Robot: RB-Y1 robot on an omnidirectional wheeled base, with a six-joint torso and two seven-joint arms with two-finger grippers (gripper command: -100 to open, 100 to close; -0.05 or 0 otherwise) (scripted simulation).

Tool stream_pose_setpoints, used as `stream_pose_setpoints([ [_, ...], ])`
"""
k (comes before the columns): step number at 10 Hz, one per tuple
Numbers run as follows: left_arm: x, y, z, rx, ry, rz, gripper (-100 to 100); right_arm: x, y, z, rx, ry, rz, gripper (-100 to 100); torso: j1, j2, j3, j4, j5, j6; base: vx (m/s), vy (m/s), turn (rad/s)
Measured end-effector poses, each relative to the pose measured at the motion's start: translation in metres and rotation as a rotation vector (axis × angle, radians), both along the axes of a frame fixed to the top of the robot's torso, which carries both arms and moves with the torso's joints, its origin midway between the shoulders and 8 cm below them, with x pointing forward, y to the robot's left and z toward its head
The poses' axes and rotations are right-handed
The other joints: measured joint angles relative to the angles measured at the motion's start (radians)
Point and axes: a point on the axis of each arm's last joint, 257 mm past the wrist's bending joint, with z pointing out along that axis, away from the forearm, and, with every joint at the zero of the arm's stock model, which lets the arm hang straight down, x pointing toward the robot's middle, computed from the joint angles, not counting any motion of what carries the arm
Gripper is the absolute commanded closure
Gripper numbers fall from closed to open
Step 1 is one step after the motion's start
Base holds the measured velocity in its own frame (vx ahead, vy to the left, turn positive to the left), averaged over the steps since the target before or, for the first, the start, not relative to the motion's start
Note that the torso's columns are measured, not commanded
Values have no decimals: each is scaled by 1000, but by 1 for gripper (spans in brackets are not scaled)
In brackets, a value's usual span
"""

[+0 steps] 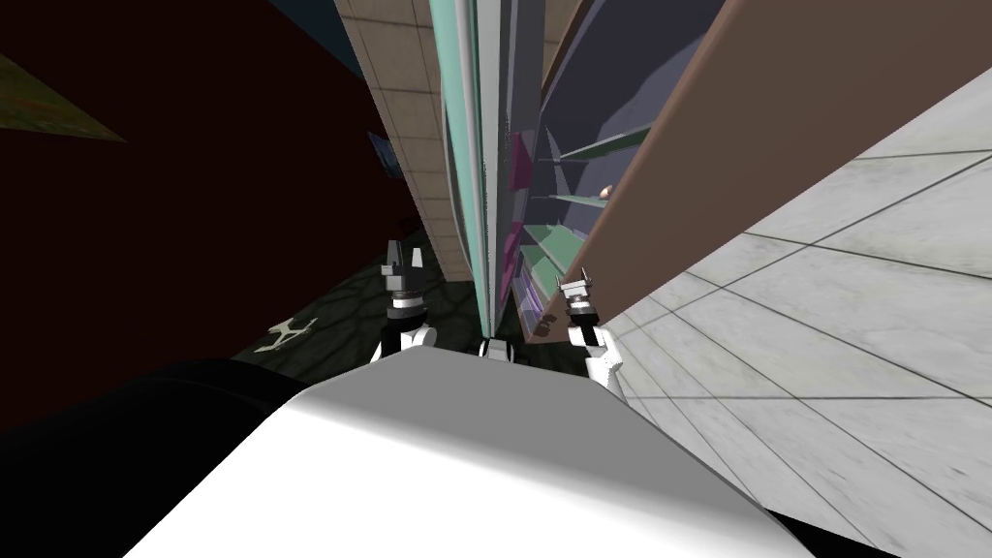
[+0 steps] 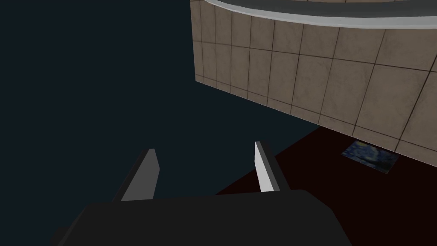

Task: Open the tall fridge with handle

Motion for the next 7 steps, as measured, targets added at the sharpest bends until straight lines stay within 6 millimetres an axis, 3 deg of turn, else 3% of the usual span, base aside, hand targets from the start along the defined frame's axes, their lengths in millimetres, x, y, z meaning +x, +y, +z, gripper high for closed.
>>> stream_pose_setpoints([
  [7,0,0,0,0,0,0,0,10,-4,-28,-178,28,-91,-100,0,-3,-1,-1,-1,-1,-19,14,21],
])
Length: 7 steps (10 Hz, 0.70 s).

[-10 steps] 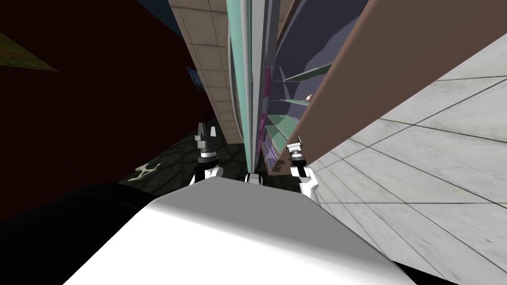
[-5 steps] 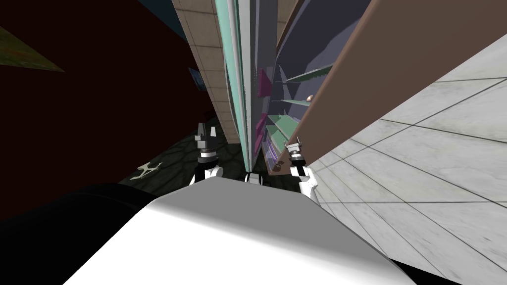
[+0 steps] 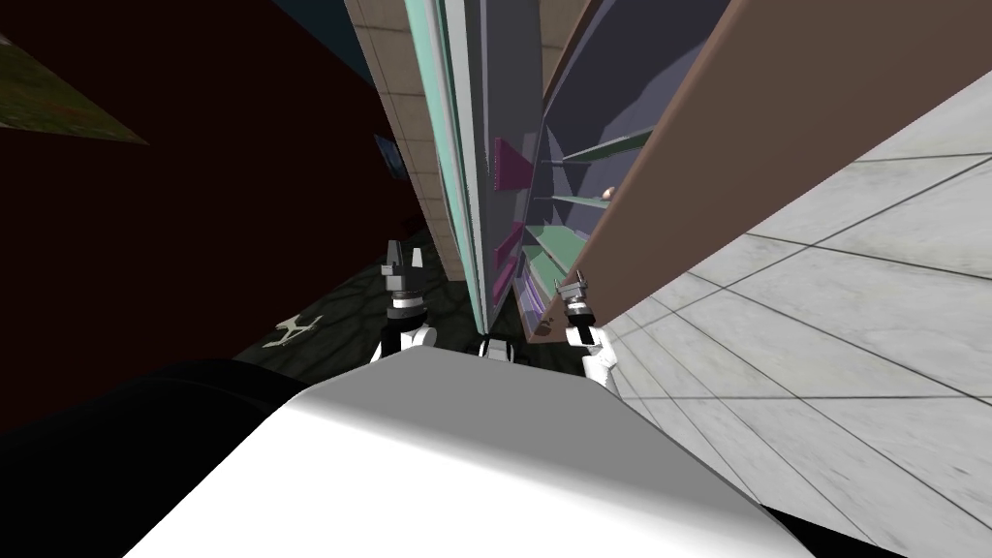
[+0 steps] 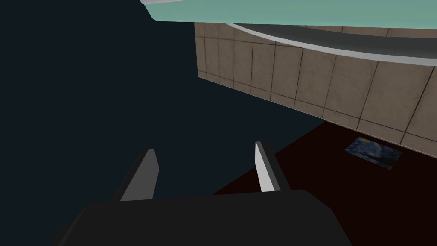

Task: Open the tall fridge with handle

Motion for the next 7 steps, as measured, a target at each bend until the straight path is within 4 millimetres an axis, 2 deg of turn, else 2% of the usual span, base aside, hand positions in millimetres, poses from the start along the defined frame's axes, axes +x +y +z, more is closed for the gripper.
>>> stream_pose_setpoints([
  [5,0,0,0,0,0,0,0,6,1,-18,-109,21,-55,-100,1,-2,-1,0,0,-2,-20,9,34],
  [6,0,0,0,0,0,0,0,6,7,-23,-126,31,-62,-100,1,1,0,2,1,2,-14,34,170],
  [7,0,0,0,0,0,0,0,5,17,-36,-139,50,-65,-100,-3,13,7,9,3,13,14,36,25],
])
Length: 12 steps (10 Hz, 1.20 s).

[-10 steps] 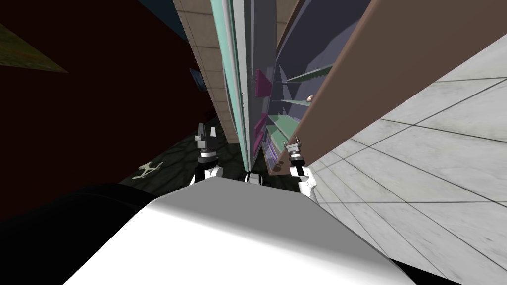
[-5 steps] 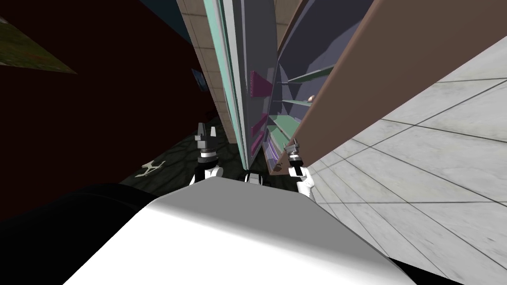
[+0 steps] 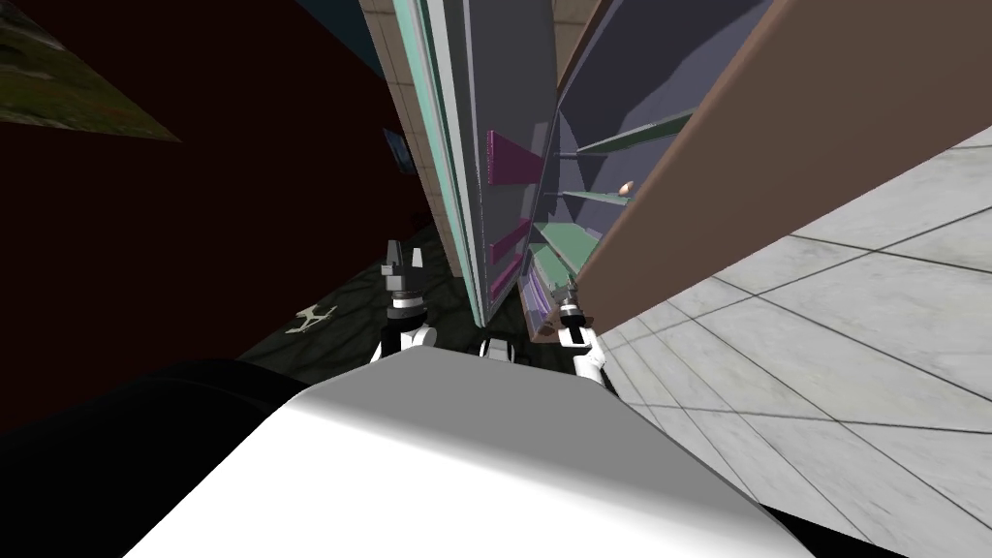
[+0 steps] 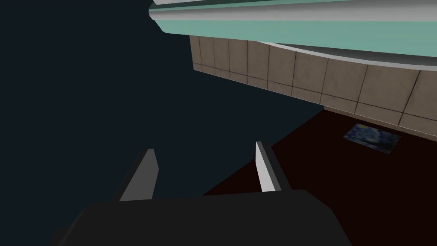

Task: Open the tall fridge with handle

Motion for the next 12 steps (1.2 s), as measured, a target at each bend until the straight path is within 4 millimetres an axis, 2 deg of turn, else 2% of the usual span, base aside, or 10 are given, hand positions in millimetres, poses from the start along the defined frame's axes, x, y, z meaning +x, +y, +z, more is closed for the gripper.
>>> stream_pose_setpoints([
  [2,0,0,0,0,0,0,0,2,8,-8,-24,11,-9,-100,-9,17,11,7,-1,6,6,20,19],
  [5,0,0,0,0,0,0,0,5,24,-21,-30,26,-28,-100,-8,16,10,7,-1,6,-24,0,16],
  [8,0,0,0,0,0,0,0,3,52,-28,15,36,-35,-100,-7,13,8,6,0,6,-9,-1,9],
  [9,0,0,0,0,0,0,0,3,53,-28,17,36,-35,-100,-7,13,8,6,0,6,-43,-13,304],
  [12,0,0,0,0,0,0,0,20,26,-24,11,32,-97,-100,-9,17,11,7,-1,6,-81,-44,191],
])
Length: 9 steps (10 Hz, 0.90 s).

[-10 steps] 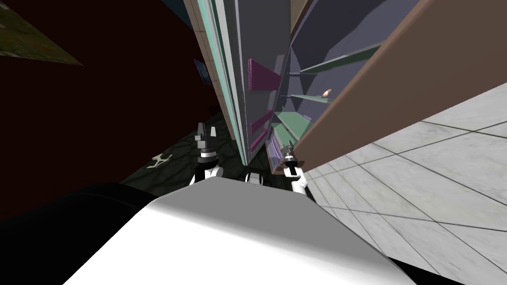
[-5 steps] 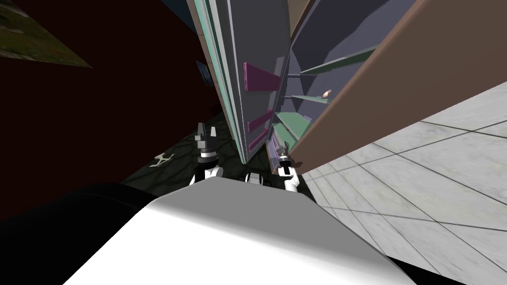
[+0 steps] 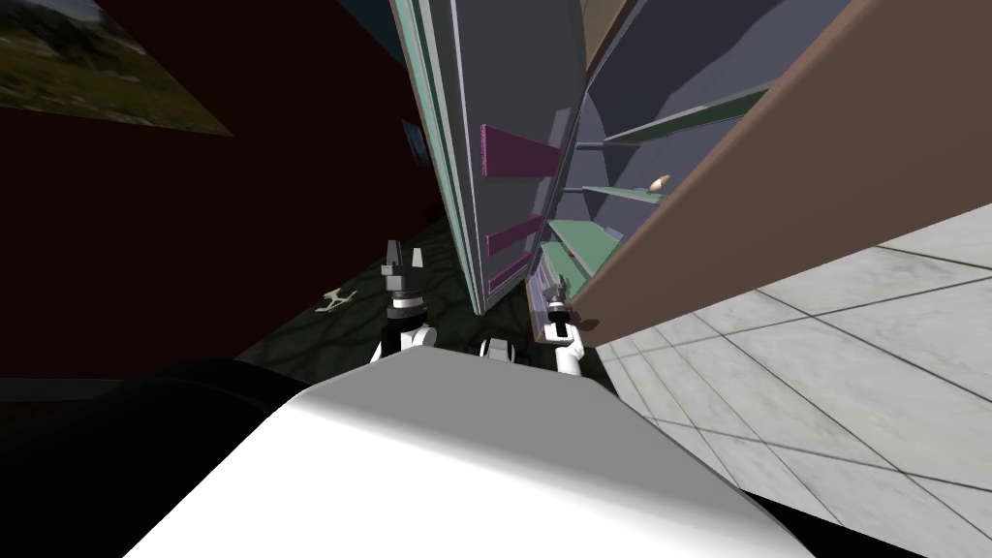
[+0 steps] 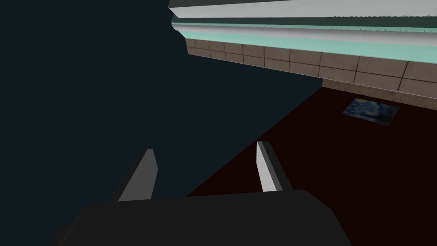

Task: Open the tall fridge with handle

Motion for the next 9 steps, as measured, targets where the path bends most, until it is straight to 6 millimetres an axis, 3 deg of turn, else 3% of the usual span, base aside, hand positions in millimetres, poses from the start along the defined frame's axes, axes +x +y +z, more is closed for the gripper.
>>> stream_pose_setpoints([
  [4,0,0,0,0,0,0,0,19,-26,4,1,0,-73,-100,2,-4,-2,-1,1,0,-66,-25,202],
  [6,0,0,0,0,0,0,0,29,-40,8,5,1,-107,-100,2,-2,-1,-1,1,0,-51,-12,50],
  [7,0,0,0,0,0,0,0,30,-40,8,4,2,-110,100,2,-3,-2,-1,1,0,42,20,-199],
  [9,0,0,0,0,0,0,0,24,-34,5,0,2,-89,100,3,-6,-4,-2,1,-1,72,18,-201],
])
